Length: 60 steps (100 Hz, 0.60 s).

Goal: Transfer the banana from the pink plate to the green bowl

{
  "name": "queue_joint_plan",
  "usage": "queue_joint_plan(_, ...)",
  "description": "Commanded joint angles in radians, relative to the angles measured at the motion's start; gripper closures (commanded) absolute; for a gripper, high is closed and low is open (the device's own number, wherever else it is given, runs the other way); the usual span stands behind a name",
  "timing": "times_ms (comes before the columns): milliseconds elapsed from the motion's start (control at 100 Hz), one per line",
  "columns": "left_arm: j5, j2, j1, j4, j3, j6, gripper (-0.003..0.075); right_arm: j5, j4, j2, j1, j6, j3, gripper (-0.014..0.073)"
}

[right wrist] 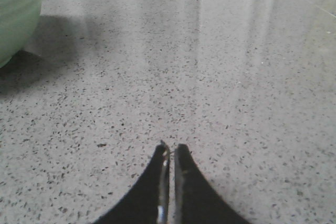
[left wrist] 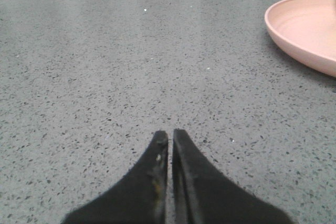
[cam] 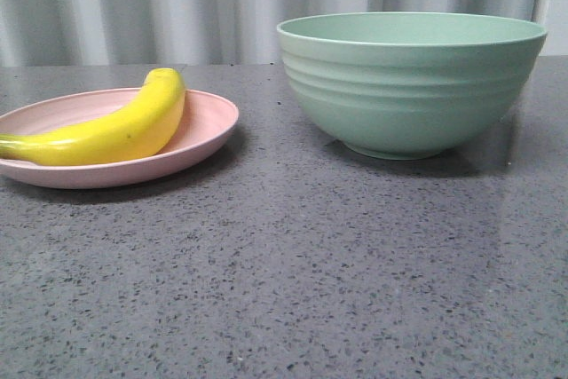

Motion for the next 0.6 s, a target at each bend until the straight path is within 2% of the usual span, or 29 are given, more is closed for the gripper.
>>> queue_joint_plan(0, -0.044, -0.032, 0.000, -0.008, 0.026, -0.009, 0.0739, -0.025, -0.001, -0.019, -0.004, -0.006, 0.027, 0.0670)
queue_joint_plan(590, -0.051, -0.032, 0.000, 0.015, 0.026, -0.009, 0.0739, -0.025, -0.028, -0.019, -0.004, -0.006, 0.027, 0.0670)
